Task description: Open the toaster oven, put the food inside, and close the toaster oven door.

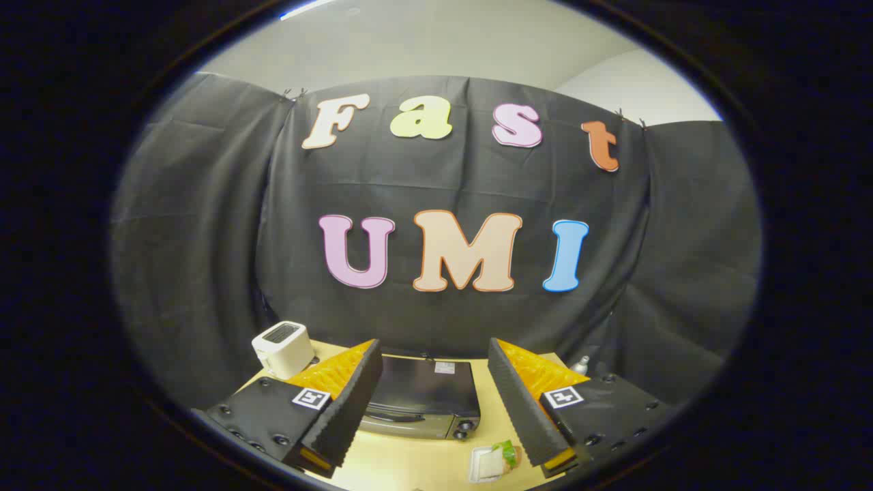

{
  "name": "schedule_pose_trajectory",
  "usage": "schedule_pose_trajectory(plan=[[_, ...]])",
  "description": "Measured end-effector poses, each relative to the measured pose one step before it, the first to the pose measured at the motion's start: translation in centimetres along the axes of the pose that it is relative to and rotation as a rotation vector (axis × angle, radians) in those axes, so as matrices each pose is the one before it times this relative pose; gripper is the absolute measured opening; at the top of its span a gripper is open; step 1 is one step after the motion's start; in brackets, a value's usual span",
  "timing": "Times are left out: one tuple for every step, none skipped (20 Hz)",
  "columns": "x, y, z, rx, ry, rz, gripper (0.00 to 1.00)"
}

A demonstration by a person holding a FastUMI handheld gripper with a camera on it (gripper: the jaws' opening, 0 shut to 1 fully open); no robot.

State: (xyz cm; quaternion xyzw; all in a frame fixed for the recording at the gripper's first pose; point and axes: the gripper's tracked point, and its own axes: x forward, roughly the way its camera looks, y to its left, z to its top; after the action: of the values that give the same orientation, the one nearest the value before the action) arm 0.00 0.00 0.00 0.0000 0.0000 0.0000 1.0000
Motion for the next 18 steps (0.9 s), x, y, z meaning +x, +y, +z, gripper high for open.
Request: schedule_pose_trajectory(plan=[[0.047,-0.283,0.046,0.00588,-0.00016,-0.0074,0.98],[0.02,-0.238,-0.046,0.00685,0.00187,-0.00649,0.98],[0.108,-0.19,-0.071,0.00706,0.00366,-0.00606,0.98],[0.171,-0.242,-0.132,0.0069,0.00208,-0.00703,0.98],[0.152,-0.171,-0.044,0.00564,0.00125,-0.00775,0.98],[0.254,-0.15,-0.221,0.00456,0.00367,-0.00652,0.98],[0.312,-0.144,-0.209,0.0027,0.00546,-0.00771,0.98],[0.235,-0.116,-0.312,0.00096,0.00452,-0.00986,0.98],[0.359,-0.015,-0.179,0.00022,0.00244,-0.00974,0.98],[0.334,0.186,-0.321,0.00153,0.00235,-0.0063,0.98],[0.401,0.342,-0.299,0.00603,0.00391,-0.0036,0.98],[0.495,0.413,-0.408,0.01033,0.00246,-0.00123,0.98],[0.501,0.521,-0.372,0.01004,0.00379,0.0021,0.98],[0.48,0.421,-0.562,0.00439,0.00383,-0.00028,0.98],[0.511,0.286,-0.625,-0.00713,0.01238,-0.00507,0.98],[0.529,0.12,-1.031,-0.01381,0.01848,-0.01036,0.98],[0.583,0.33,-0.702,-0.01518,0.01358,-0.0065,0.98],[0.586,0.434,-0.568,-0.01235,0.0079,-0.00311,0.98]])
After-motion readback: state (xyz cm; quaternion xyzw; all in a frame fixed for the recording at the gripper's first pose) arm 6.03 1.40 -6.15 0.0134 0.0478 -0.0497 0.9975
